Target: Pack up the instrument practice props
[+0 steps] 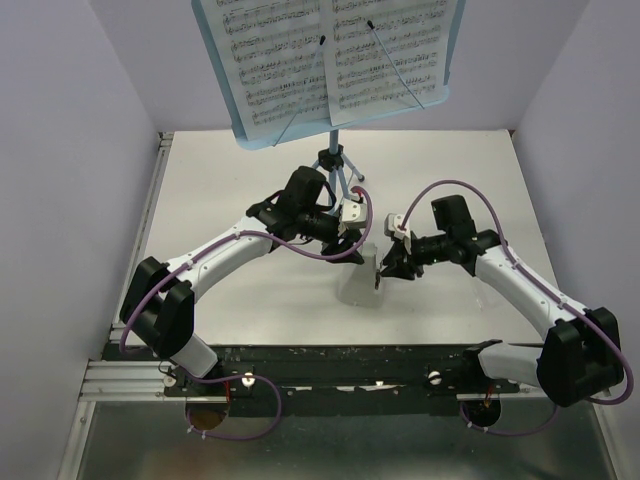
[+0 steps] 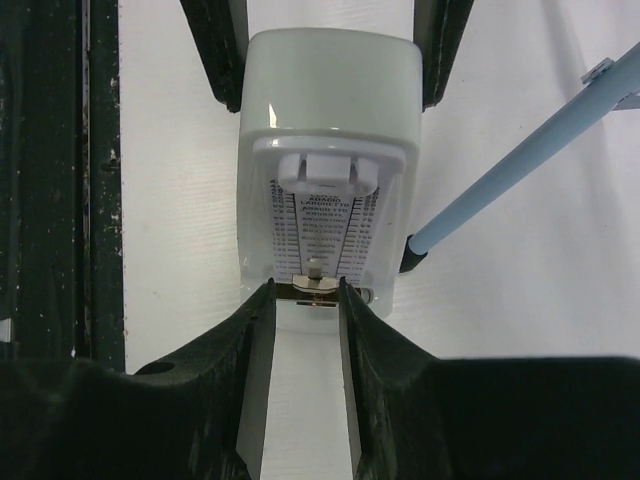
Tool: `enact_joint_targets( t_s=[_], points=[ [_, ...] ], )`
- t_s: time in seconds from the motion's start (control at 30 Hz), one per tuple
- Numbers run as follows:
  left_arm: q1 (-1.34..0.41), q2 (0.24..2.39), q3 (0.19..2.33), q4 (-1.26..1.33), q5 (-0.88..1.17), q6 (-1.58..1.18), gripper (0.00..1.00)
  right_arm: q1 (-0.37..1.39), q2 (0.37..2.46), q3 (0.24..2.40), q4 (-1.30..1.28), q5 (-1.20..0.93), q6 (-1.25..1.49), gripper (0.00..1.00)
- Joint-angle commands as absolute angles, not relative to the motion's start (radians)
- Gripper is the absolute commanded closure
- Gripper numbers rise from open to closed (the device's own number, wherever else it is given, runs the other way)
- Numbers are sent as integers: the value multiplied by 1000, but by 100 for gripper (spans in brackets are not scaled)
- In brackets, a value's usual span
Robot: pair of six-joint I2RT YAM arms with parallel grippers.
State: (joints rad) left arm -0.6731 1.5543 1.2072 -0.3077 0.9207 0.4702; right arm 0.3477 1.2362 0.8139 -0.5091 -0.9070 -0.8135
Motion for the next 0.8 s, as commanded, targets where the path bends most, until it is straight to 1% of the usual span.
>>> enact_joint_targets(
  t_s=[0.0, 0.17, 0.4, 0.67, 0.77],
  points=[
    [-658, 1554, 1209, -290, 920, 471, 100, 353, 1241, 848, -477, -927, -764, 62],
    [-658, 1555, 1207, -290, 920, 471, 100, 354, 1249, 853, -466, -922, -752, 68],
    [-657, 1557, 1209, -288, 920, 469, 100, 354, 1250, 847, -462, -913, -749, 72],
    [-657, 1559, 1215, -304, 923, 512, 100, 354, 1258, 850, -448, -900, -736, 75],
    [-657, 1562, 1223, -319, 927, 540, 100, 356, 1269, 865, -440, -910, -727, 78]
  ],
)
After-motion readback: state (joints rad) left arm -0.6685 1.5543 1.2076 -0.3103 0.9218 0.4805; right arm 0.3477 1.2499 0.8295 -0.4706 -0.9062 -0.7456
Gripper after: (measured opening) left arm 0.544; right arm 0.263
